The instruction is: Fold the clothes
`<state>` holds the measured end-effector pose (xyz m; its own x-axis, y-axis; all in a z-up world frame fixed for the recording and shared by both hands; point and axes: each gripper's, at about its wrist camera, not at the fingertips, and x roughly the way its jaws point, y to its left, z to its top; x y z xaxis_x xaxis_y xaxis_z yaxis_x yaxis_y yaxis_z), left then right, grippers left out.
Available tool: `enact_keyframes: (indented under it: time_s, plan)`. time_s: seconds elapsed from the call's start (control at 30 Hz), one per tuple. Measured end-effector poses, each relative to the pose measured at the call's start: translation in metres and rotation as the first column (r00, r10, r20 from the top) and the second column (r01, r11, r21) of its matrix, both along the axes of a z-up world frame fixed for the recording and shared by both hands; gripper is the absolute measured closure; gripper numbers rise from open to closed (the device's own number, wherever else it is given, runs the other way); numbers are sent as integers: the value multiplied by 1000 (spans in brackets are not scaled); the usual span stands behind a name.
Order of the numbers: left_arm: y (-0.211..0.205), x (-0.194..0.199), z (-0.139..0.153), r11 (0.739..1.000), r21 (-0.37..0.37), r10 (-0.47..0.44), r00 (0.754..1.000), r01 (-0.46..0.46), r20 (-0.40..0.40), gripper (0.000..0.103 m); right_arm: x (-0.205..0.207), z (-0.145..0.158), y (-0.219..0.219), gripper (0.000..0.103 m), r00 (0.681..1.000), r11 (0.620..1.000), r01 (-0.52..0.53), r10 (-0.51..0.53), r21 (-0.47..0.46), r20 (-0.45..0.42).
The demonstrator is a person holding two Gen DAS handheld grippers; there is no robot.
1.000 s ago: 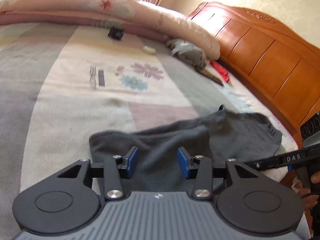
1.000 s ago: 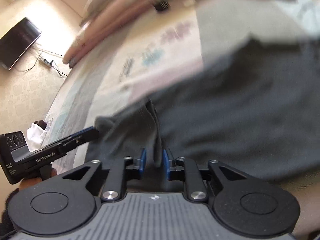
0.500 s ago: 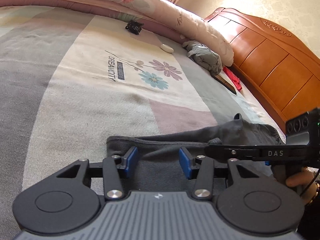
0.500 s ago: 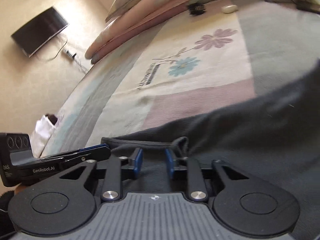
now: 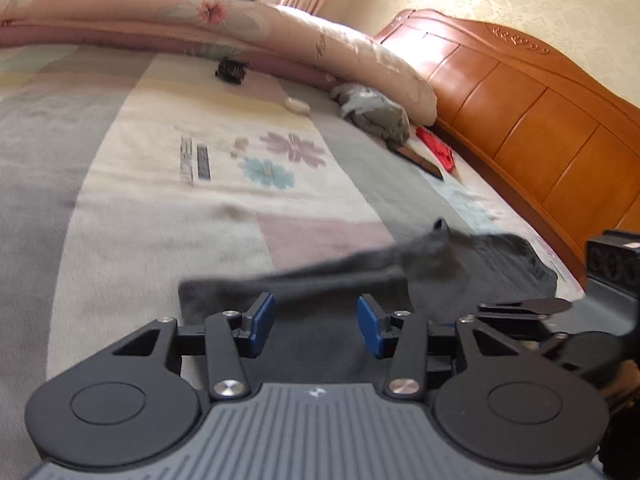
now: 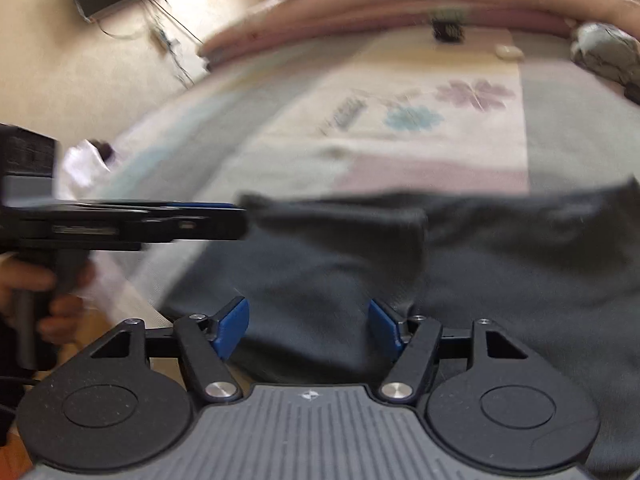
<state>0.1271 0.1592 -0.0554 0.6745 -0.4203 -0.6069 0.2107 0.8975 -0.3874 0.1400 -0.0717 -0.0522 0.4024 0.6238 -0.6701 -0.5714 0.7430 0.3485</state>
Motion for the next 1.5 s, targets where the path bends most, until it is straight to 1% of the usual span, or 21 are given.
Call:
enact_keyframes:
  time_s: [0.03,0.13,0.17,0.2,0.23,0.27,0.37,0.43,0.47,0.57,0.63,0.7,0.77,0.9,0.97,1.0,1.03,1.17,1.27,1.33,1.5]
  plan:
    - [0,-4,-6,1000,0,5,1000,-5,-25,56,-2,-3,-3,26,1000,1000,2,-2,9,3]
    - [6,-18,-18,999,-15,32,998,-33,-55,55,-6,-5,-8,20,1000,1000,11,-10,27,-5]
    - [7,-21,-20,999,-20,40,997,-41,-65,55,-8,-5,-9,14,1000,999,10,-10,33,-7]
    - [8,-20,-17,999,-23,45,996,-47,-71,55,-10,-5,-8,10,1000,999,1,-1,38,-7]
    - [8,-18,-13,999,-17,47,997,-48,-66,56,-12,-5,-7,2,1000,999,-13,13,39,-4]
    - [7,-16,-7,999,-4,44,998,-44,-50,56,-15,-5,-5,1,1000,999,-23,23,32,4]
    - [-4,-4,9,999,38,23,1000,-23,9,53,-23,5,1,1,999,999,-33,34,-22,42]
    - [-12,8,11,999,49,10,1000,-11,19,51,-25,14,-6,1,998,1000,-9,10,-29,69]
    - [-15,14,8,998,57,9,1000,-10,8,51,-26,19,-12,1,996,999,16,-13,-34,88]
    - [-23,28,-13,994,107,39,996,-30,-76,52,-24,27,-40,0,986,992,114,-105,-62,133]
    - [-25,26,-14,993,114,41,997,-34,-62,51,-18,24,-64,0,974,976,196,-184,-89,132]
    - [-28,26,-6,992,124,38,997,-29,-63,51,-12,20,-90,0,955,953,280,-265,-113,134]
    - [-33,26,6,993,115,11,999,-6,-42,51,-4,17,-117,0,925,922,367,-348,-124,151]
    - [-62,40,29,991,96,-89,996,89,-5,50,8,7,-155,0,858,833,508,-468,-217,212]
    - [-87,55,35,984,86,-156,988,155,-1,49,15,-6,-167,0,848,803,531,-497,-273,187]
    - [-100,62,36,979,83,-189,982,188,-1,49,18,-14,-171,0,849,795,528,-506,-299,154]
    - [-116,69,36,971,85,-223,975,223,-3,49,19,-20,-173,0,849,792,526,-511,-309,135]
    - [-182,94,29,935,84,-345,939,344,-4,49,17,-27,-177,0,848,801,528,-511,-283,137]
    - [-217,115,15,923,59,-379,925,379,-20,49,18,-28,-179,0,845,803,534,-518,-265,133]
    - [-233,130,4,924,64,-375,926,377,-38,49,17,-26,-180,0,843,804,537,-519,-257,138]
    - [-240,161,-21,951,78,-294,952,300,-82,50,14,-24,-182,0,855,819,518,-498,-247,143]
